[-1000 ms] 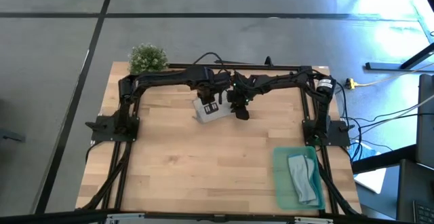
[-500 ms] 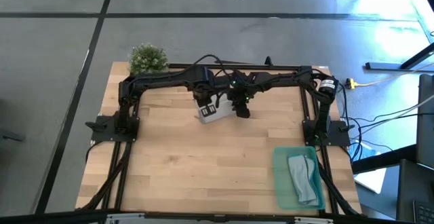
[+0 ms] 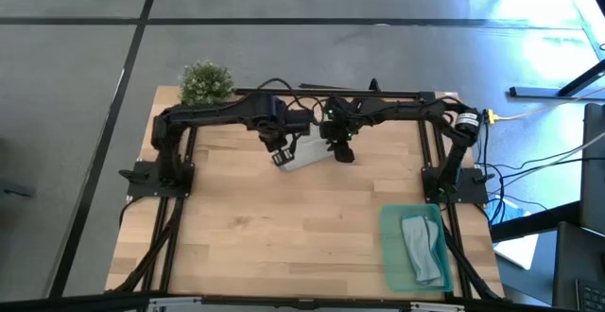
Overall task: Roll microfiber towels into tight, uniform cylinder then place into a basket
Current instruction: Roll the gray towel
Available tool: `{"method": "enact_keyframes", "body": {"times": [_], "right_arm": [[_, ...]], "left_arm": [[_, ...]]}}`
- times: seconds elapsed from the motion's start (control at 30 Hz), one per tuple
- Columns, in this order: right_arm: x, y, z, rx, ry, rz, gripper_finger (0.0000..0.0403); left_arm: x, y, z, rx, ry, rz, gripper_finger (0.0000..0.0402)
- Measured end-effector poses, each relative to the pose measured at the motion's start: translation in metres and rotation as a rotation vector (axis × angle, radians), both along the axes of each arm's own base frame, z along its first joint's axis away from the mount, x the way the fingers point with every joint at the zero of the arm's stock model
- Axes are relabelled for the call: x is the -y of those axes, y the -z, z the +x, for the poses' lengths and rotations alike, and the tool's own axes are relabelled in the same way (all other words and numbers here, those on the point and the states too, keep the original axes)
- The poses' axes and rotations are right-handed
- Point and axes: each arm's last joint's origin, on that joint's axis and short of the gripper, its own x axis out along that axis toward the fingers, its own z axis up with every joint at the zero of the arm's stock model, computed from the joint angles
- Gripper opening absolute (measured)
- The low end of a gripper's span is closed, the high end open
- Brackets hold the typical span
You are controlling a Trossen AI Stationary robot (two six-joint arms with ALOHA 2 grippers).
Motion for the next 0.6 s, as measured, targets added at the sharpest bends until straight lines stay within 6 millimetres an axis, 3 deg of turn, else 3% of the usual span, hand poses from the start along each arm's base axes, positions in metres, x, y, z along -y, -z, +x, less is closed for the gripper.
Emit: {"method": "enact_keyframes", "body": {"times": [0.1, 0.23, 0.33, 0.6], "right_arm": [[-0.006, -0.001, 0.0, 0.003, -0.09, -0.037, 0.0129], [-0.015, 0.016, 0.0, 0.038, -0.232, -0.108, 0.0128], [-0.018, 0.024, 0.0, 0.068, -0.244, -0.157, 0.0128], [-0.02, 0.045, -0.004, 0.086, -0.264, -0.202, 0.0128]], "left_arm": [[0.004, -0.017, -0.012, 0.06, -0.032, 0.038, 0.0082], [0.01, -0.03, -0.022, 0.116, -0.064, 0.061, 0.0082], [0.015, -0.038, -0.028, 0.145, -0.063, 0.077, 0.0082], [0.018, -0.039, -0.028, 0.149, -0.053, 0.09, 0.0082]]}}
